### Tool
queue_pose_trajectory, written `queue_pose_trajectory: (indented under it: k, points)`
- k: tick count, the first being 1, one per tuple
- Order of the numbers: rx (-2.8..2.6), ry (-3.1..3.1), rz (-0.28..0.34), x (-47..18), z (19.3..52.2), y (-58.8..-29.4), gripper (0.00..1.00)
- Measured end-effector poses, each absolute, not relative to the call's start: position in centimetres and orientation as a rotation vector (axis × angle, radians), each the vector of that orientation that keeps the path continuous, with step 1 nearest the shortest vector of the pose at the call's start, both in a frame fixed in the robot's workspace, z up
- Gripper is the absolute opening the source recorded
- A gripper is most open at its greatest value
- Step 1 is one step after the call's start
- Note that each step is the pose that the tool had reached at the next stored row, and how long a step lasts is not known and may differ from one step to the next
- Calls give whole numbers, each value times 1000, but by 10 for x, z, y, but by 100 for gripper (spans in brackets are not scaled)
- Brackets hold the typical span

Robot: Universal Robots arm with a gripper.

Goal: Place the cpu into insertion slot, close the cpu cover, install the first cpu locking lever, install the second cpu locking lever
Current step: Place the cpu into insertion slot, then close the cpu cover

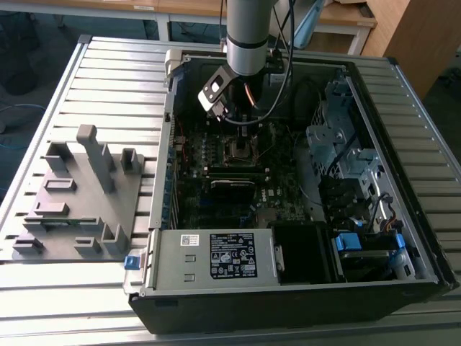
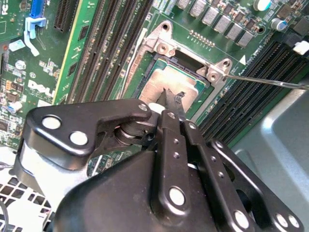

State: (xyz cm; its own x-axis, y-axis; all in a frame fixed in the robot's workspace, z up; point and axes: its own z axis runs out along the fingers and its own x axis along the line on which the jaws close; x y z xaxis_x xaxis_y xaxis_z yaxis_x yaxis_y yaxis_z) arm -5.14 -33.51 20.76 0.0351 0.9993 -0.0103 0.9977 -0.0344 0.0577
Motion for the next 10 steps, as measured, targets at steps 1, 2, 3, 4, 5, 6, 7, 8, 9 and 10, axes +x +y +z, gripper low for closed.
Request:
queue_pose_trajectory:
  k: [1,2,3,4,5,6,7,8,9,10]
  points:
    - [2224,2148,51,-51,208,-335,10]
    - [2224,2148,51,-51,208,-335,10]
    - [2225,2148,52,-51,208,-335,10]
    - [2225,2148,51,-51,208,-335,10]
    - [2224,2148,51,-51,208,-335,10]
    - [2225,2148,51,-51,208,-335,10]
    - [2224,2148,51,-51,208,-335,10]
    - [2224,2148,51,-51,208,-335,10]
    - [2224,2148,51,-51,209,-335,10]
    - [2225,2148,51,-51,209,-335,10]
